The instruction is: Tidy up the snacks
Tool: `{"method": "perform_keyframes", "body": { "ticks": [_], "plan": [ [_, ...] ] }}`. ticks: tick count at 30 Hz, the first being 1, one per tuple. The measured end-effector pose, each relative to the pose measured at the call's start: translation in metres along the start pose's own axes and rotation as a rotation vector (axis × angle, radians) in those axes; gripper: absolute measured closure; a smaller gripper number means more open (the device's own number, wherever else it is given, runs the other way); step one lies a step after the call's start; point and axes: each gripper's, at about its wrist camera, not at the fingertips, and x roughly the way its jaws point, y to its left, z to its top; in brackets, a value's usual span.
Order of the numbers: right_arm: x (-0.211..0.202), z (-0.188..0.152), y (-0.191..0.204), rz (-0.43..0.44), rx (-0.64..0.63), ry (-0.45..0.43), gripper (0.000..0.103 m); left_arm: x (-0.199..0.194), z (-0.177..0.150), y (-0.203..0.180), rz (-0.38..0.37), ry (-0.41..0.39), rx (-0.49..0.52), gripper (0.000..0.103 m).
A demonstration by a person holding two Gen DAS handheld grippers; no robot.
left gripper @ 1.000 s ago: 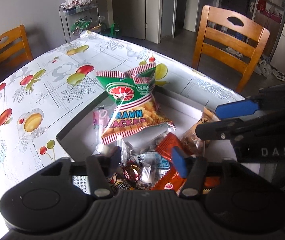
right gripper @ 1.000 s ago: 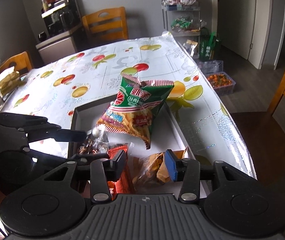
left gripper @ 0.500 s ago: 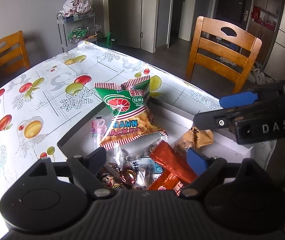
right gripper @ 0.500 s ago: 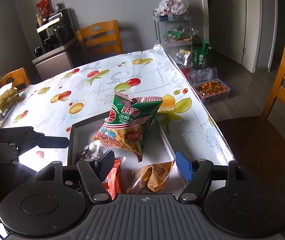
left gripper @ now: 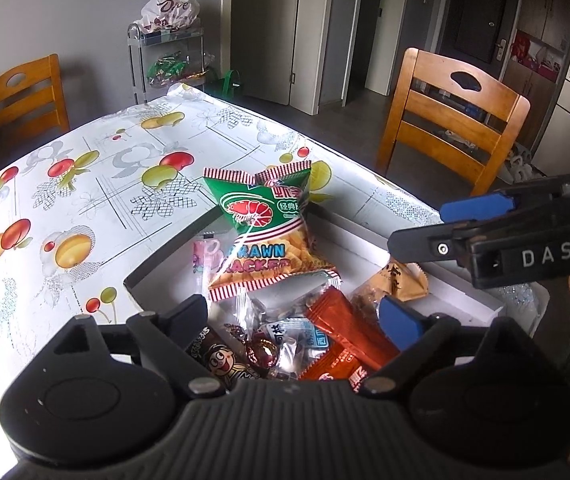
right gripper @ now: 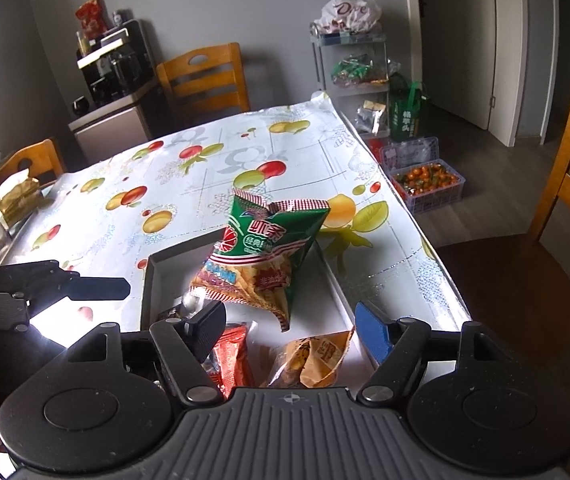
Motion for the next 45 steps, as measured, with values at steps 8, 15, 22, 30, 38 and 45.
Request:
{"method": "perform_keyframes", "body": {
  "ticks": [8,15,22,30,38,45],
  "plan": [
    [-0.002,-0.002,0.0,0.008,0.001,0.006,0.027,-0.004,-0.001,-0.001,-0.006,-0.01,0.008,0.006],
    [-0.003,-0.004,0.0,0.008,0.001,0.008,0.025,-0.007,-0.003,-0.001,-0.005,-0.012,0.002,0.006],
    [-0.002,-0.003,0.001,0.026,0.005,0.011,0.024,-0.01,-0.003,-0.001,0.0,-0.018,0.004,0.006],
    [-0.002,-0.005,0.003,0.04,0.003,0.018,0.023,-0.011,-0.006,-0.004,-0.001,-0.01,0.009,0.006],
    [-0.005,-0.008,0.001,0.041,0.014,0.016,0.022,-0.015,-0.008,-0.01,-0.01,-0.023,0.024,0.006],
    [-0.006,-0.009,0.003,0.047,0.013,0.017,0.022,-0.019,-0.011,-0.011,-0.008,-0.024,0.024,0.006]
  ]
}}
